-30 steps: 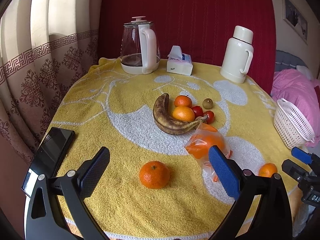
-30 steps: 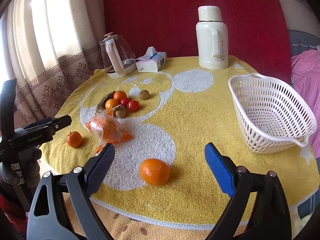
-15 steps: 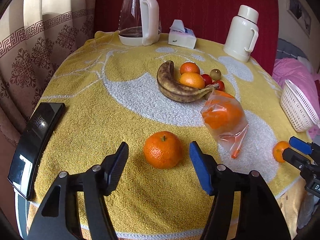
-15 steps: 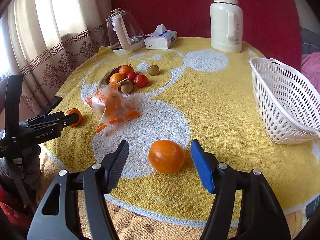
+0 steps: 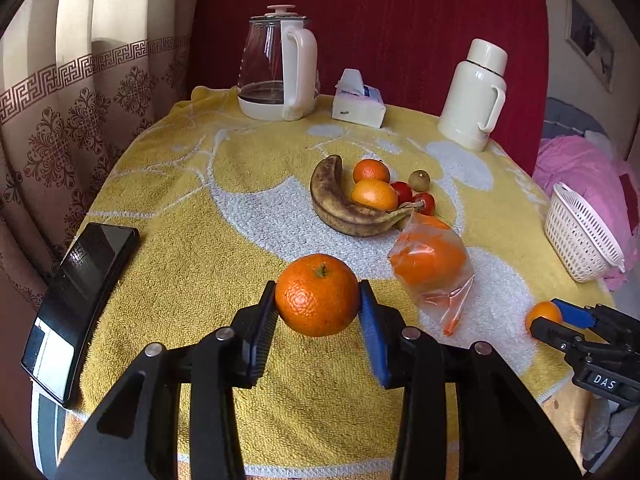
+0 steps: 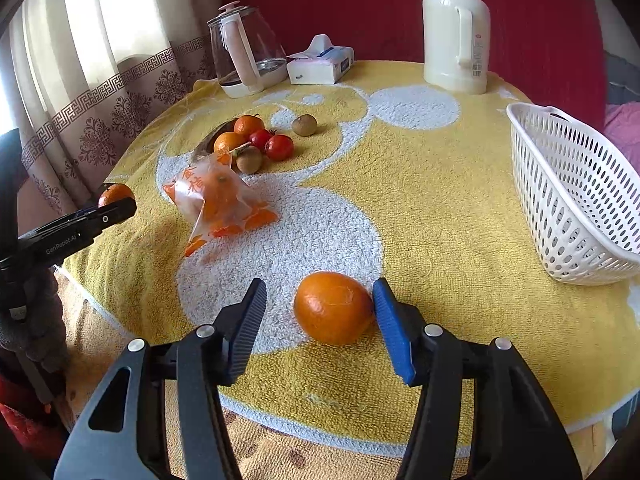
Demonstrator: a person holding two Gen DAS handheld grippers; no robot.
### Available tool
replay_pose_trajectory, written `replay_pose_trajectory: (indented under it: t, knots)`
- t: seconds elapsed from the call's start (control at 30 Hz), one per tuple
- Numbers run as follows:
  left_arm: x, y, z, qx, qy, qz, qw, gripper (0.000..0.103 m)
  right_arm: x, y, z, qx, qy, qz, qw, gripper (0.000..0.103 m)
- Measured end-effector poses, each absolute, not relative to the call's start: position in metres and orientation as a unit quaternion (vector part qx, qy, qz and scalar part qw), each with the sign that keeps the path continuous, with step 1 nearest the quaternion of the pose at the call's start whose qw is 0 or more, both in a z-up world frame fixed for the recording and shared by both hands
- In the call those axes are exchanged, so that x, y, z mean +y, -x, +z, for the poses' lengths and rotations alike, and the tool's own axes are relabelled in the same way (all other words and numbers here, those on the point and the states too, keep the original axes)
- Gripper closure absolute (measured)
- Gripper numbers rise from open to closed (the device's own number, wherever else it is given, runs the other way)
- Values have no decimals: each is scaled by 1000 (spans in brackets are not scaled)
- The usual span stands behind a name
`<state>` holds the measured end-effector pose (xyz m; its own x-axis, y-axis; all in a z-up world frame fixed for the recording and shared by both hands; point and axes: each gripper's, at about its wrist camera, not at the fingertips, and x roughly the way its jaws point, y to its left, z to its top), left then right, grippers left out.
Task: Organize fruits
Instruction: 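Close the right tool on the orange while the left tool grips the tangerine, then carry the orange into the white basket and open the right tool while left carries tangerine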
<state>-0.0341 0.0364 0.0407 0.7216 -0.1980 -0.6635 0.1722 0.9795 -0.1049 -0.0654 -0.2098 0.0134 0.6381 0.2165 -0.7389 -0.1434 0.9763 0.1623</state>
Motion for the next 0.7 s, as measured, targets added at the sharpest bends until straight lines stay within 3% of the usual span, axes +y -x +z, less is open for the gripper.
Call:
replay_pose_trajectory:
  t: [0.1, 0.37, 0.7]
  knots:
    - [36, 37, 45, 355, 20, -103, 929, 63, -213, 58, 4, 438, -54, 93, 892, 60]
    - [32, 43, 53, 347, 21, -106, 932, 63, -213, 62, 8, 426, -60, 102, 897, 60]
    - [19, 52, 67, 333, 17, -116, 936, 63, -237, 76, 55, 359, -76, 91, 926, 60]
